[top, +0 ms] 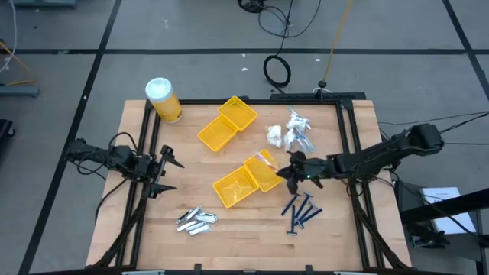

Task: Pick & Place Travel size toiletries
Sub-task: Put the orange toothbrush into the bottom right yellow basket

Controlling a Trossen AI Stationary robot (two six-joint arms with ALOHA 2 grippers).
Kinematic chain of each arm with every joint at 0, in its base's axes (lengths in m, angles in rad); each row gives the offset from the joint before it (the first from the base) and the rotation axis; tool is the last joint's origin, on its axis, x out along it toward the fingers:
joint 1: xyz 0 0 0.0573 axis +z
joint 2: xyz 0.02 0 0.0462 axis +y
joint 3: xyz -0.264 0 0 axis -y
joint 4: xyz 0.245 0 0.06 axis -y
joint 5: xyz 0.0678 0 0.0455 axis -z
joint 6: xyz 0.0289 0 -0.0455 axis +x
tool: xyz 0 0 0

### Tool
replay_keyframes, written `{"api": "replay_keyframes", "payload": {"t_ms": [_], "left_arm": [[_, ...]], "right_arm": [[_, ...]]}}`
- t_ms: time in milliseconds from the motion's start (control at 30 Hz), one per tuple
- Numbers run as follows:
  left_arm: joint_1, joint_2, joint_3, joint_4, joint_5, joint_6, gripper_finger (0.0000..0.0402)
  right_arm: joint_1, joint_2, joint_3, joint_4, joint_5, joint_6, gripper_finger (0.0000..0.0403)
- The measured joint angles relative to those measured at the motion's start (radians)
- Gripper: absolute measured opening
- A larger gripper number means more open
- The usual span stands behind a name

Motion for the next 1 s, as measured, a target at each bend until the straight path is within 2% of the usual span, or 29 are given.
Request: {"api": "replay_keyframes", "payload": {"t_ms": [233, 533, 667, 1000], "left_arm": [[0.000, 0.000, 0.000, 0.000, 0.000, 0.000, 0.0349], [0.000, 0.000, 0.000, 0.000, 0.000, 0.000, 0.0349], [0.000, 0.000, 0.000, 0.000, 0.000, 0.000, 0.0349], [0.000, 0.000, 0.000, 0.000, 0.000, 0.000, 0.0349]], "right_arm": [[0.000, 0.097, 0.002, 0.150, 0.000, 0.022, 0.0017], [-0.016, 0.156, 0.002, 0.226, 0.005, -0.034, 0.0024], [-0.016, 0.170, 0.002, 0.252, 0.049, -0.077, 0.0055], [-0.021, 0.172, 0.002, 0.285, 0.048, -0.154, 0.0164]]}}
